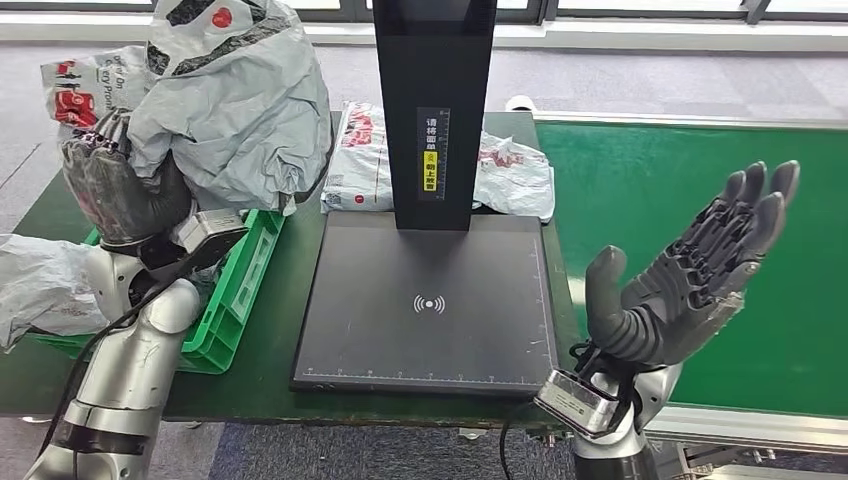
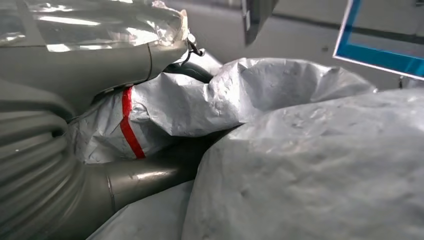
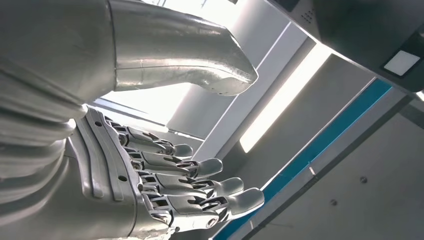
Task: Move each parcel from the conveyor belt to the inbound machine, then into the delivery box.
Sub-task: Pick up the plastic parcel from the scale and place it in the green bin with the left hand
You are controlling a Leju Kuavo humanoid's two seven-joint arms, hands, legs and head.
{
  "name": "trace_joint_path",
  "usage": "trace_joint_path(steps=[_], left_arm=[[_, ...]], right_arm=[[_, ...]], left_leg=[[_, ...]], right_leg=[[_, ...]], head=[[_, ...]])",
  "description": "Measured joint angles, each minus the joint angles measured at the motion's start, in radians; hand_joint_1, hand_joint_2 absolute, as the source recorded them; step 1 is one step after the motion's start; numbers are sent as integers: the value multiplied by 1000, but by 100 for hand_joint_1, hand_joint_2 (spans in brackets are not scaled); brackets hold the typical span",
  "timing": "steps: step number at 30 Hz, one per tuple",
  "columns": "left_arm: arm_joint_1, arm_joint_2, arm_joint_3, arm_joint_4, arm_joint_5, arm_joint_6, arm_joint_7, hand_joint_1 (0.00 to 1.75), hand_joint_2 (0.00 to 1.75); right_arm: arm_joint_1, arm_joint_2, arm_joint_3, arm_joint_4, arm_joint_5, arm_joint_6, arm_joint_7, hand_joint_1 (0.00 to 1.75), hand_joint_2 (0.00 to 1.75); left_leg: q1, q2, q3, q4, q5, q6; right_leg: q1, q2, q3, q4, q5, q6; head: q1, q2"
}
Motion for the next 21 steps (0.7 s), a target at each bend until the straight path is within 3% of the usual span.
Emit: trace_joint_path(steps=[4, 9, 14, 17, 21], left_arm=[[-22, 30, 53, 83, -194, -44, 114, 175, 175], [-71, 76, 88, 245, -277, -144, 195, 175, 175], [-97, 104, 95, 351, -376, -142, 263, 175, 175], [-119, 135, 96, 475, -535, -115, 361, 175, 175], [-144, 173, 104, 654, -594, -83, 392, 175, 175]], right_arm=[[11, 1, -8, -6, 0, 0, 0, 0, 175], [13, 1, -21, -6, -7, 0, 0, 0, 175], [11, 1, -23, -6, -12, 0, 0, 0, 175], [2, 1, -23, -2, -16, 0, 0, 0, 175], [-12, 1, -24, 6, -26, 0, 0, 0, 175]], left_leg=[[0, 1, 0, 0, 0, 0], [0, 2, 0, 0, 1, -1], [0, 2, 0, 0, 1, -1], [0, 3, 0, 0, 0, -1], [1, 4, 0, 0, 1, -2]], right_leg=[[0, 0, -1, 0, 0, 0], [0, 2, -2, 1, 1, -1], [0, 2, -1, 1, 1, -1], [0, 3, -2, 1, 1, -1], [1, 4, -3, 1, 1, -1]], head=[[0, 0], [0, 0], [0, 0], [0, 0], [0, 0]])
